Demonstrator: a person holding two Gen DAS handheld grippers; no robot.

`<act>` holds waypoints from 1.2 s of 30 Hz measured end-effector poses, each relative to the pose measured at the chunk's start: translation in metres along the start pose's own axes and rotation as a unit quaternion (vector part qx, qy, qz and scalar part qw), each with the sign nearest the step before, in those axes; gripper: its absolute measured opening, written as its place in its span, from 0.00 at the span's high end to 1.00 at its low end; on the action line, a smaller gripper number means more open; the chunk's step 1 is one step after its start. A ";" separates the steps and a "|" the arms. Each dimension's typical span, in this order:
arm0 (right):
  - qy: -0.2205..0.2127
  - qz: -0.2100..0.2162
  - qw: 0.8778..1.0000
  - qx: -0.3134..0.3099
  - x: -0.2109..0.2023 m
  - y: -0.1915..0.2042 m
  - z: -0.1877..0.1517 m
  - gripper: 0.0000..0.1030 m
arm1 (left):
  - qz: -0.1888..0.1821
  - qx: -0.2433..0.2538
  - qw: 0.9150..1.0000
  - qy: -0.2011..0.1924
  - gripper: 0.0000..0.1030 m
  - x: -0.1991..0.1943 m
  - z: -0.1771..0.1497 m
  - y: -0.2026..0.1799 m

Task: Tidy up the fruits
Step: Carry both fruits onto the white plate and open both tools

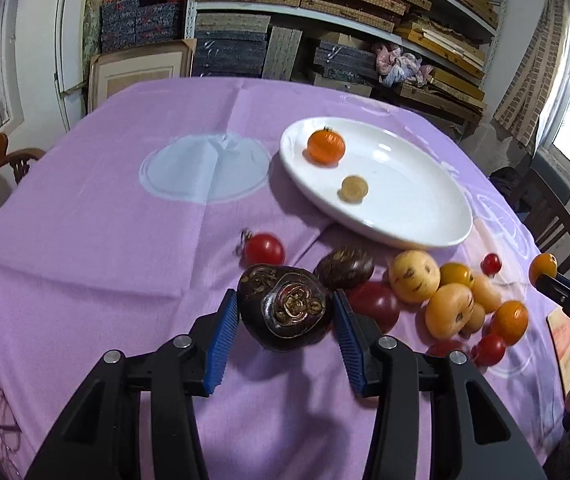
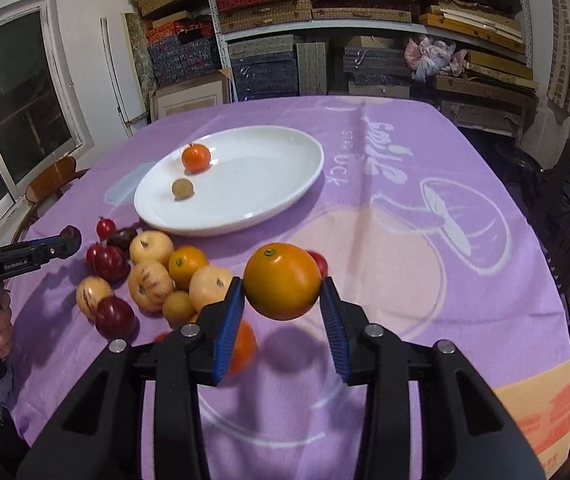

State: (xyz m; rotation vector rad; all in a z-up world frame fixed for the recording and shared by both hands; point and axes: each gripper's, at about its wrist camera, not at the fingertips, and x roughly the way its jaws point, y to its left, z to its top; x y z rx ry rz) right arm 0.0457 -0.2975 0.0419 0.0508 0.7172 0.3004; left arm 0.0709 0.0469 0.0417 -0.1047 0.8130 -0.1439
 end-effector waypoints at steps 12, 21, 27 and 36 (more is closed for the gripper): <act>0.043 -0.008 0.998 -0.052 0.107 0.042 0.073 0.61 | 0.000 0.058 0.998 0.031 0.52 0.086 0.069 -0.068; -0.060 -0.043 0.997 -0.035 0.041 0.022 0.049 0.12 | 0.021 0.045 0.999 -0.019 0.10 0.043 0.060 -0.036; -0.109 -0.088 0.990 0.004 0.001 -0.006 0.002 0.04 | 0.025 -0.014 1.000 -0.010 0.08 0.009 0.026 0.016; -0.114 -0.079 0.989 0.048 -0.012 -0.026 -0.012 0.04 | 0.076 -0.024 0.996 -0.033 0.08 0.007 0.015 0.024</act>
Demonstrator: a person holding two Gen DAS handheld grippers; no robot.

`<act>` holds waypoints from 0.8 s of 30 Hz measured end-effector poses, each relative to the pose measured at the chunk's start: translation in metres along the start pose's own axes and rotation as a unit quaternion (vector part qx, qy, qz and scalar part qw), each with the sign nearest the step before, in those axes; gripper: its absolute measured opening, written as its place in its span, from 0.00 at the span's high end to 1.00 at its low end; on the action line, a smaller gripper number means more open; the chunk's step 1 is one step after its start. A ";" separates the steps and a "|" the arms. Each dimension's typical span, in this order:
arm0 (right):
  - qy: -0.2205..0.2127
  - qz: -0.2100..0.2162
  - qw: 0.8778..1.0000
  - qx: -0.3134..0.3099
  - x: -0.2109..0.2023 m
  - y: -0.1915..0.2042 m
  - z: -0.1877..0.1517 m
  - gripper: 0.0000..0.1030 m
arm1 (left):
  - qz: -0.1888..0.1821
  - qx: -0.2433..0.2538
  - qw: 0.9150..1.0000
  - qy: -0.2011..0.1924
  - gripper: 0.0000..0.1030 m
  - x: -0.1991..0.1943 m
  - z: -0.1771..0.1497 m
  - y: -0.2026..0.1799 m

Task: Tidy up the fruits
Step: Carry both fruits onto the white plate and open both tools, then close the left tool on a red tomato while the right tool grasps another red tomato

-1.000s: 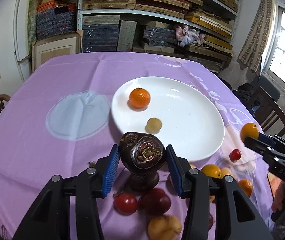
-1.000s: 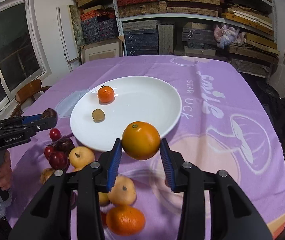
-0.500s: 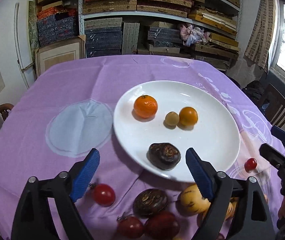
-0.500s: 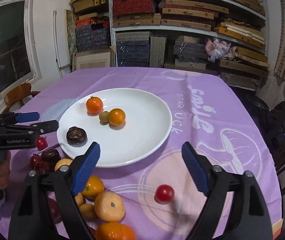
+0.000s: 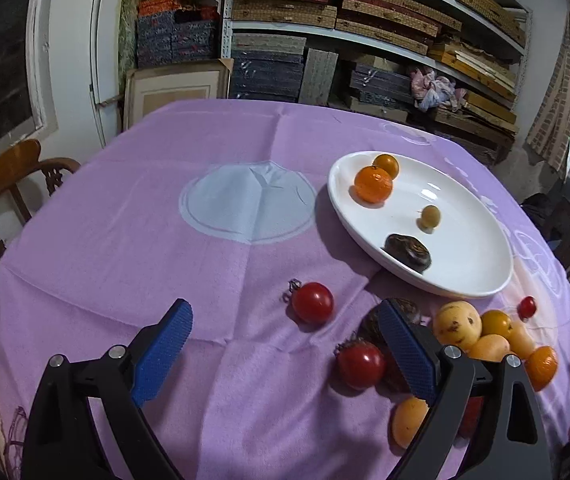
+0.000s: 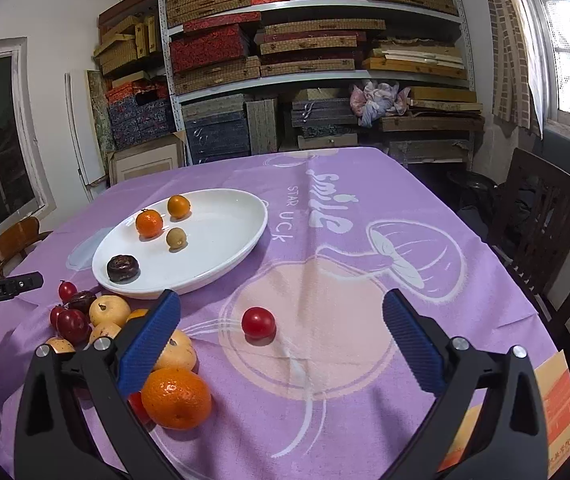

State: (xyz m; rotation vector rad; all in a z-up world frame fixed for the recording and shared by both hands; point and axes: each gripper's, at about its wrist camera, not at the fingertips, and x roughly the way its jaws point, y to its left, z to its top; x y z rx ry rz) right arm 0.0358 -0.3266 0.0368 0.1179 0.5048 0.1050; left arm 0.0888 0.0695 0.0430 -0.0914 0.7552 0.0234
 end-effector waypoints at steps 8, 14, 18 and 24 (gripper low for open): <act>0.006 -0.001 1.000 0.002 0.004 0.001 0.001 0.04 | 0.009 0.021 0.999 0.031 0.10 0.034 0.002 -0.015; 0.010 -0.002 1.000 -0.001 0.006 0.002 0.000 0.04 | -0.022 0.022 0.998 0.054 0.40 0.052 0.001 -0.014; 0.012 -0.001 1.000 -0.002 0.006 0.003 0.000 0.04 | -0.029 0.026 0.997 0.063 0.48 0.059 -0.002 -0.012; 0.016 0.000 1.000 -0.007 0.009 0.005 -0.001 0.04 | -0.029 0.046 0.997 0.055 0.54 0.060 -0.003 -0.019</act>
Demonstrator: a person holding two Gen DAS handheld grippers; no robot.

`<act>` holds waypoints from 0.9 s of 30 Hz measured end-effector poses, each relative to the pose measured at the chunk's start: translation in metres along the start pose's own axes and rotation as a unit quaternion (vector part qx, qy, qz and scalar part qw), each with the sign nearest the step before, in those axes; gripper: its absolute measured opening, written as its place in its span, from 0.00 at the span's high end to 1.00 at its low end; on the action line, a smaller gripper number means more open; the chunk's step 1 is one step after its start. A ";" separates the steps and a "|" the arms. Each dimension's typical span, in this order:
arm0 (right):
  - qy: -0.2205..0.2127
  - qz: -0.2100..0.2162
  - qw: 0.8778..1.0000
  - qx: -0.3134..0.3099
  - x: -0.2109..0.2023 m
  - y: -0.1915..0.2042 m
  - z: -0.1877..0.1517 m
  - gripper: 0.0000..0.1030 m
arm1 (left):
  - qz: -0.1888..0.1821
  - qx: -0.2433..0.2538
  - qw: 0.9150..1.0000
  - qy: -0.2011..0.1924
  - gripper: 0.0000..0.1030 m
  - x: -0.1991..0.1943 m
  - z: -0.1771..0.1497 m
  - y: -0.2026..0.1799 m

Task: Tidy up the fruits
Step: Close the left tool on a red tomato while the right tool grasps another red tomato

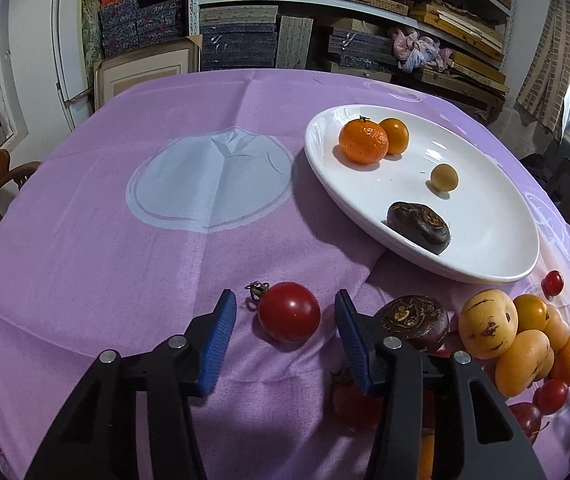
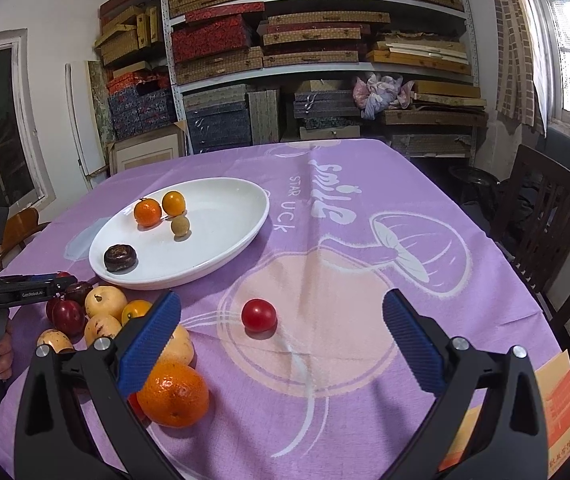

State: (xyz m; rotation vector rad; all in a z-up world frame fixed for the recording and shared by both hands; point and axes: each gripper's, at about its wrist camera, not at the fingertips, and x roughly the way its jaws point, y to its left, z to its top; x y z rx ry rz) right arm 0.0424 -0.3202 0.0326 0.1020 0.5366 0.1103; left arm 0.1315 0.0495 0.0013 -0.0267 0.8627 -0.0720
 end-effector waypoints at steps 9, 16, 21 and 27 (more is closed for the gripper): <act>0.004 -0.001 1.000 0.000 0.002 0.002 0.000 0.04 | -0.030 -0.006 1.000 0.007 0.71 0.003 0.004 0.005; 0.012 -0.001 1.000 -0.001 0.004 0.000 0.001 0.04 | 0.005 -0.004 1.000 -0.008 0.71 -0.008 0.000 0.010; 0.052 -0.013 0.999 -0.008 0.020 0.000 -0.003 0.04 | 0.024 -0.020 0.999 -0.029 0.71 -0.034 -0.012 0.020; 0.079 -0.014 0.996 -0.027 0.038 0.007 -0.003 0.04 | 0.017 -0.024 0.999 -0.030 0.71 -0.043 -0.022 0.021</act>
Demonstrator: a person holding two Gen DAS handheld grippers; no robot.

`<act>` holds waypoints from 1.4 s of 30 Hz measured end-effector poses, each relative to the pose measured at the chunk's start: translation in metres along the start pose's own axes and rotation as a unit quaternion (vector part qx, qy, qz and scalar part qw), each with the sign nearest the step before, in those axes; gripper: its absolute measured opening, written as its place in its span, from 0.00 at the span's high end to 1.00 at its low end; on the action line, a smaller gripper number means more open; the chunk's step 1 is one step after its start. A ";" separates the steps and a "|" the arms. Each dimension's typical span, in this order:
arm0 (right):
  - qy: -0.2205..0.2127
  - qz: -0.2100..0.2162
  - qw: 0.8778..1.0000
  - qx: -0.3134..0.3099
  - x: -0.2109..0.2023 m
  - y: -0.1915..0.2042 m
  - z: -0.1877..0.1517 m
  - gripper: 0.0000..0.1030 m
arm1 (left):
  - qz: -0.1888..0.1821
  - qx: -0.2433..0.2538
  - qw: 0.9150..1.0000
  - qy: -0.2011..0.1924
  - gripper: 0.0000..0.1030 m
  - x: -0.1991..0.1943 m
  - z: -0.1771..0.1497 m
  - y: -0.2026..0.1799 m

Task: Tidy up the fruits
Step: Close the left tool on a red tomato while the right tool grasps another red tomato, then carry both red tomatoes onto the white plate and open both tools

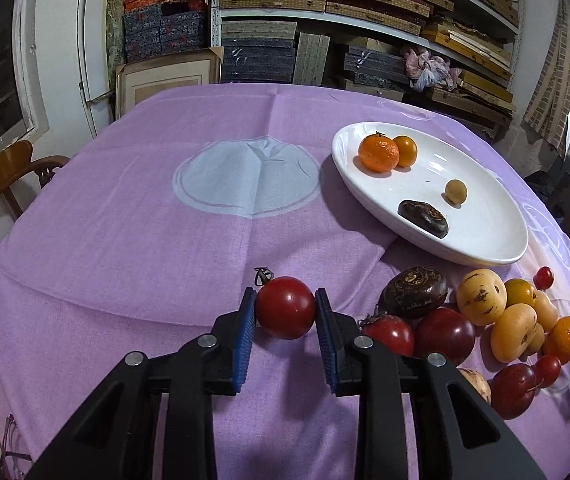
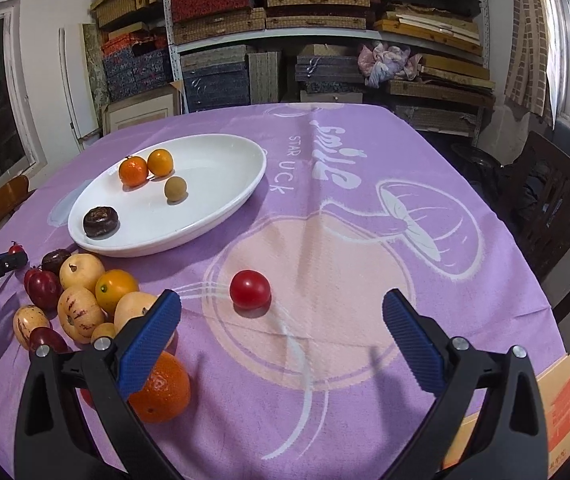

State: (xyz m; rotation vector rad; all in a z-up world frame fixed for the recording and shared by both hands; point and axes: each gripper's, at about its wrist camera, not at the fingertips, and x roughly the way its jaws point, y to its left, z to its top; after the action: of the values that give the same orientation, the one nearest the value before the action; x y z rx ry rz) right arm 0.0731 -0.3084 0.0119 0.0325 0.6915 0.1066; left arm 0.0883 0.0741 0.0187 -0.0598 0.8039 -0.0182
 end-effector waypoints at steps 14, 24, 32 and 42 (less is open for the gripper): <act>0.085 0.035 0.996 -0.015 0.055 0.008 0.013 0.63 | -0.010 0.003 1.000 0.009 0.71 0.005 0.000 -0.003; 0.093 0.038 0.995 -0.020 0.058 0.011 0.011 0.73 | -0.012 0.005 1.000 0.012 0.71 0.007 -0.001 -0.005; 0.076 0.064 0.995 -0.003 0.044 0.007 0.011 0.74 | -0.027 -0.004 0.999 0.019 0.71 0.010 0.002 -0.004; 0.058 0.094 0.993 -0.046 0.046 0.055 0.076 0.74 | -0.053 0.053 0.997 0.013 0.71 0.028 0.072 -0.057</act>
State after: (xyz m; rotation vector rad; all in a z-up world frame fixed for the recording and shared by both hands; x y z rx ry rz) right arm 0.1521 -0.2479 0.0453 0.0025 0.7979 0.3239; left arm 0.1595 0.0190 0.0520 -0.0017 0.8249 -0.1623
